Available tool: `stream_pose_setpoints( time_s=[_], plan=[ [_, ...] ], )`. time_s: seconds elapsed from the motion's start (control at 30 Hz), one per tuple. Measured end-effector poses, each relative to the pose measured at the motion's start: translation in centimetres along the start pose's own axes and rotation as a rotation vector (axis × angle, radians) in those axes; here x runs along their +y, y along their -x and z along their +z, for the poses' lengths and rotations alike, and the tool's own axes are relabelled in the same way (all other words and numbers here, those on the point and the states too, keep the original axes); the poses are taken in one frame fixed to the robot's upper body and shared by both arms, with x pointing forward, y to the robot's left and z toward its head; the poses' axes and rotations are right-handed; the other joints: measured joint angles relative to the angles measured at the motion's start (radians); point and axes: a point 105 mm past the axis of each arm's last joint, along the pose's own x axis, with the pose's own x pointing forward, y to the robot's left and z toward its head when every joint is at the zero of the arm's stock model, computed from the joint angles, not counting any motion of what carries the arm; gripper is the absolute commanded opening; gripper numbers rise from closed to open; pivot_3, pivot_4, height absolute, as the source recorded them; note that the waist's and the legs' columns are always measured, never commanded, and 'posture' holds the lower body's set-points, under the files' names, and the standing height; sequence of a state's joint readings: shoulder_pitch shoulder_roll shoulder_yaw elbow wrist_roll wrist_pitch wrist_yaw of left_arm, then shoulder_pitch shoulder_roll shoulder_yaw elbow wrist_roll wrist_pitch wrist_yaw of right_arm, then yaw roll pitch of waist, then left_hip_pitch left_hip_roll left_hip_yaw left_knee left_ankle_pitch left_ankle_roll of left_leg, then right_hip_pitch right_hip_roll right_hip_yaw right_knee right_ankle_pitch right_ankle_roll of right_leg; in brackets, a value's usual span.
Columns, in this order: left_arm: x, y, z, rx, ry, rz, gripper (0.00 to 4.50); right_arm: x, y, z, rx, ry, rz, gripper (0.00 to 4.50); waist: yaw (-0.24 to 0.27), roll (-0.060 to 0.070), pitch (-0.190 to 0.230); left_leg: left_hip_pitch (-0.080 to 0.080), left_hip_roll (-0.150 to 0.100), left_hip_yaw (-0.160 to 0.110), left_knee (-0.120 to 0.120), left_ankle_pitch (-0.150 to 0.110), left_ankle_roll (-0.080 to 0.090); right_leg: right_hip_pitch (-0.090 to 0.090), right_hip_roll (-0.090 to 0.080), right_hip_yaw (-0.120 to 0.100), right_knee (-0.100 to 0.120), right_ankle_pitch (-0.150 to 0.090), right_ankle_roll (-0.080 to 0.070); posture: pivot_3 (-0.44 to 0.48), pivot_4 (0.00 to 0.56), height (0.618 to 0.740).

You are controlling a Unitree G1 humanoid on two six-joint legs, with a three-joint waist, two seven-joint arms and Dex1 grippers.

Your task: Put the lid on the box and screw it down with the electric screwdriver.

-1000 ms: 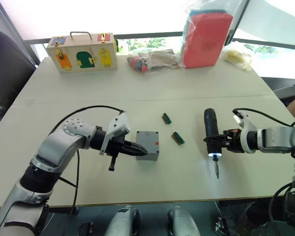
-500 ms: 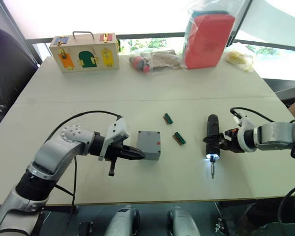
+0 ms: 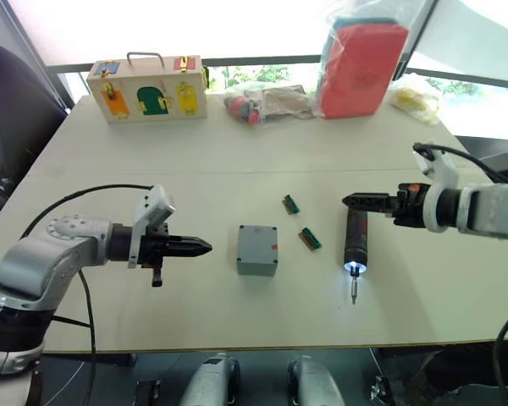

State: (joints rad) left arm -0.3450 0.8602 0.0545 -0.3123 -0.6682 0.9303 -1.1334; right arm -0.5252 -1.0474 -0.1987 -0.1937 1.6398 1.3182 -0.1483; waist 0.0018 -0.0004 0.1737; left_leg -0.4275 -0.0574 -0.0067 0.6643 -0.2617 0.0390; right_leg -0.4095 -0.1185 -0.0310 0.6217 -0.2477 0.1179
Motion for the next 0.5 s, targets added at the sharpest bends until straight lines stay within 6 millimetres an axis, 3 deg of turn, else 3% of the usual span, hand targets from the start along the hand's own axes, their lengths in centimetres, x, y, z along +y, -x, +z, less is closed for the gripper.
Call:
stream_pose_setpoints(
  time_s=[0.13,0.2,0.33,0.5],
  plan=[
    [-1.7,1.0,-3.3,0.085,0.116,-0.008,0.00,6.2,0.9,-4.3,-0.028,0.201,0.316,4.46,0.006,0.000,0.000,0.000,0.001,0.000,-0.001,-0.001,0.000,0.000,0.000,0.001,-0.001,0.000,0.000,0.000,0.150,0.740],
    [-2.6,1.4,-4.7,0.124,0.167,-0.025,0.00,8.1,1.4,-6.9,0.033,0.239,0.435,4.46,0.010,0.000,0.000,0.002,0.002,0.000,-0.001,-0.001,0.000,0.001,-0.001,0.001,-0.002,0.000,-0.001,0.000,0.150,0.740],
    [-3.6,2.0,-6.0,0.137,0.242,-0.039,0.00,9.9,2.6,-11.0,0.163,0.297,0.600,4.46,0.014,0.000,0.000,0.002,0.002,-0.001,0.000,-0.001,-0.001,0.001,-0.004,0.000,-0.006,-0.002,-0.005,0.000,0.150,0.740],
    [-5.2,1.9,-6.6,0.141,0.265,-0.057,0.00,10.3,3.1,-12.6,0.207,0.315,0.693,4.46,0.012,0.000,0.000,0.002,0.001,0.000,-0.001,-0.002,0.000,0.001,-0.005,0.001,-0.009,-0.002,-0.006,0.000,0.150,0.740]
  ],
)
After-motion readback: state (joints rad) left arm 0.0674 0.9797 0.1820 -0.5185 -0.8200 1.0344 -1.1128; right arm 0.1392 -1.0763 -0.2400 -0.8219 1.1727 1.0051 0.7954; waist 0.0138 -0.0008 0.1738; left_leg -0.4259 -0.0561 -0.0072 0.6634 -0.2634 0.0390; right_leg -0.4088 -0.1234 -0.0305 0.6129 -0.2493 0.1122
